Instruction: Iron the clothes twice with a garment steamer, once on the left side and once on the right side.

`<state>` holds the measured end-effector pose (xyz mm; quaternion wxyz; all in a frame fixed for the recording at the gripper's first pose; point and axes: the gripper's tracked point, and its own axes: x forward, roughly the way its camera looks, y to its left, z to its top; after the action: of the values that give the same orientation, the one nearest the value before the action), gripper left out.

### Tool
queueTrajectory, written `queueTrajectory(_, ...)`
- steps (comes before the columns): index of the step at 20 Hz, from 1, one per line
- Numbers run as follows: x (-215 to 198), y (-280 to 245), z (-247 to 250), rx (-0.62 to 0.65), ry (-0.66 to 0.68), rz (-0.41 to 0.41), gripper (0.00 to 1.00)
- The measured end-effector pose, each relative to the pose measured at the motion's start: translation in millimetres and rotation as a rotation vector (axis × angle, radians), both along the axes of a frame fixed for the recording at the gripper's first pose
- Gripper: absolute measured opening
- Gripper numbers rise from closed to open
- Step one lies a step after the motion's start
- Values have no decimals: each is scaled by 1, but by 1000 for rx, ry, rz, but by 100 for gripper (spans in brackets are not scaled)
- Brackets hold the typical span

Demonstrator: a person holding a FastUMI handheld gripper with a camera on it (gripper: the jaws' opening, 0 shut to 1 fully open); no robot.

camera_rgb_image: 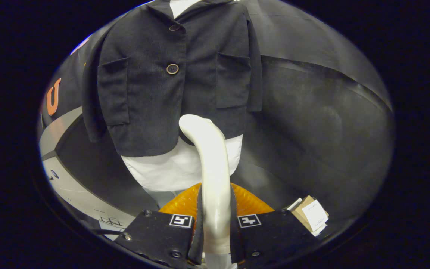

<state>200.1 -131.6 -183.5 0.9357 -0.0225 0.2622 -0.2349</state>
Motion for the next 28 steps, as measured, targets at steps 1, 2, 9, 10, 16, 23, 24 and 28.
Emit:
queueTrajectory(1, -2, 4, 4, -2, -10, 4, 31)
queueTrajectory(2, -5, 7, 8, -4, -25, 9, 31)
queueTrajectory(9, -38, 60, 48, -54, -111, 68, 31)
queueTrajectory(10, -45, 70, 54, -62, -130, 78, 31)
queueTrajectory(16, -85, 135, 94, -64, -230, 112, 31)
queueTrajectory(23, -121, 198, 148, 0, -355, 242, 31)
queueTrajectory(24, -126, 203, 154, 23, -378, 265, 31)
queueTrajectory(28, -165, 219, 169, 59, -410, 387, 31)
